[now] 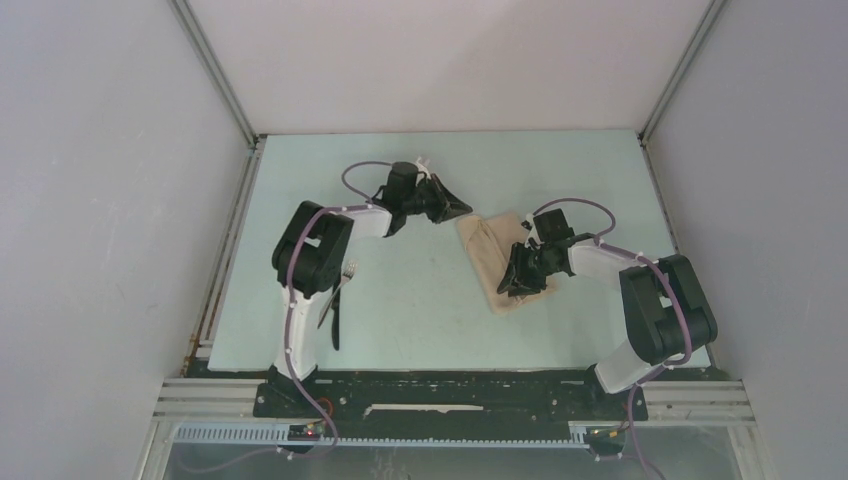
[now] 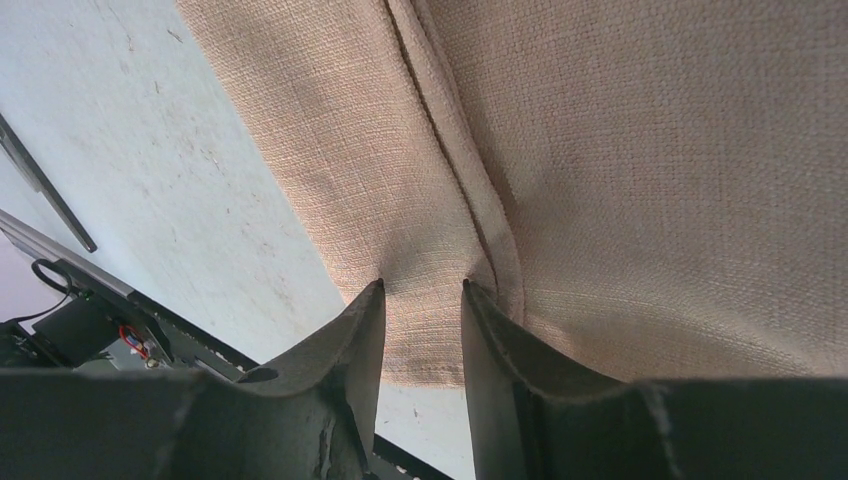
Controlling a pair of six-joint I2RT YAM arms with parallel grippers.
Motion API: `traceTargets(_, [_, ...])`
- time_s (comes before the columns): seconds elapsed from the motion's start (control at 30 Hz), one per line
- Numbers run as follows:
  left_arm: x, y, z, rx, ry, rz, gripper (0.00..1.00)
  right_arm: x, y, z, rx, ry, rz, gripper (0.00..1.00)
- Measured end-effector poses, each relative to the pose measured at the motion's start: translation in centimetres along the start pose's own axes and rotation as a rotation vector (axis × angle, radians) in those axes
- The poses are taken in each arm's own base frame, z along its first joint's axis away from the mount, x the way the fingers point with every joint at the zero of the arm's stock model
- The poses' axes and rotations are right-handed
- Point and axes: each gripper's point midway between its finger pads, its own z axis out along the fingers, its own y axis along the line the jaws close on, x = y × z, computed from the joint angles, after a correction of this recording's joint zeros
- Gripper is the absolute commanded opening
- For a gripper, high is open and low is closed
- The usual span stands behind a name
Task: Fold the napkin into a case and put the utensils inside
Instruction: Smooth out the 2/3-rectangle-folded napkin at the center of the board.
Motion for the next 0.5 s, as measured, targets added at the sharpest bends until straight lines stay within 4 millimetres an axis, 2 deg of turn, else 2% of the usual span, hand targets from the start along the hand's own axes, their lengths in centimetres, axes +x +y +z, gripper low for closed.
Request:
traceTargets(0.13, [2.8,3.9,1.4,-0.118,0.050,-0.045,0.00,0.0,0.0,0.0,0.001,0.000,0.001,0.41])
traceTargets(0.2, [3.5,5.0,1.6,-0.183,0.054,-0.035,0.00,0.0,0.0,0.0,0.000,-0.001,0.001,0.41])
traceTargets(0.5, [3.6,6.1,2.2,-0.316,0.018,0.015,0.00,0.0,-0.1,0.0,0.001,0.000,0.001,0.39])
